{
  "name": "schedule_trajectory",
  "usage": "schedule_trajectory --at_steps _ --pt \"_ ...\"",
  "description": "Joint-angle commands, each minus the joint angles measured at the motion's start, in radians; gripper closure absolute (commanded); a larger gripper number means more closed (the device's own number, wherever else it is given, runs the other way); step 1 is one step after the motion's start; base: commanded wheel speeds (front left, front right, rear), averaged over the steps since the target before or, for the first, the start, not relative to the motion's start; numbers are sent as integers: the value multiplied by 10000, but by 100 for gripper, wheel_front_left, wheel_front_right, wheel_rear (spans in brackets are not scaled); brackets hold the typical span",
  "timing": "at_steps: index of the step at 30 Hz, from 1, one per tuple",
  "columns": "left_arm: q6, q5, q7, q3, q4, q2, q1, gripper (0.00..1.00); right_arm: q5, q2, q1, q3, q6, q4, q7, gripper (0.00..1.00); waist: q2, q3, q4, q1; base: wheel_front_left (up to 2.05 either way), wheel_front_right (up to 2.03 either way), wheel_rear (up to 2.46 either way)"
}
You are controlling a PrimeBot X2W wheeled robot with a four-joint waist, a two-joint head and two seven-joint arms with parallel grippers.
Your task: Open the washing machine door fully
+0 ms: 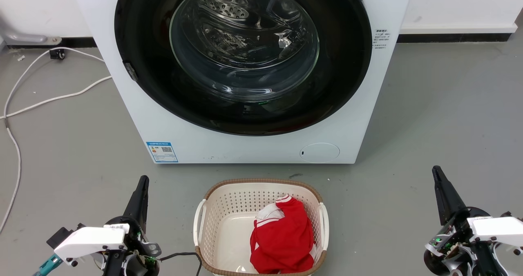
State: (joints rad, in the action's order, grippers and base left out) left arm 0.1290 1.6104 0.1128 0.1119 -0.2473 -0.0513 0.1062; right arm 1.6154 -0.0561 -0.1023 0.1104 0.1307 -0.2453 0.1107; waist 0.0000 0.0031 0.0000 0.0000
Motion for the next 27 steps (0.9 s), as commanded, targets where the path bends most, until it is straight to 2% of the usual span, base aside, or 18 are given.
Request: schedule_trajectory --at_steps 1,4,5,13,19,27 --pt "33 -47 26 37 4 8 68 100 -47 38 -127 11 0 -10 31 100 0 0 0 0 0 0 0" --pt "33 -47 27 37 4 8 68 100 -50 41 -127 14 0 -10 34 100 0 0 0 0 0 0 0" --pt "0 0 0 0 0 0 0 0 -2 0 0 4 0 0 0 0 0 0 0 0 0 0 0" --pt "-5 -117 -327 -285 149 10 -51 0 -116 8 151 -211 0 174 -338 0 0 3 4 0 0 0 0" --pt "-3 -594 -630 -419 485 -5 -35 0 -471 11 222 -263 0 403 -629 0 0 -4 22 0 0 0 0" --pt "1 -2448 -1071 -252 1144 3 44 0 -2433 17 222 -148 0 964 -1067 0 0 -2 56 0 0 0 0"
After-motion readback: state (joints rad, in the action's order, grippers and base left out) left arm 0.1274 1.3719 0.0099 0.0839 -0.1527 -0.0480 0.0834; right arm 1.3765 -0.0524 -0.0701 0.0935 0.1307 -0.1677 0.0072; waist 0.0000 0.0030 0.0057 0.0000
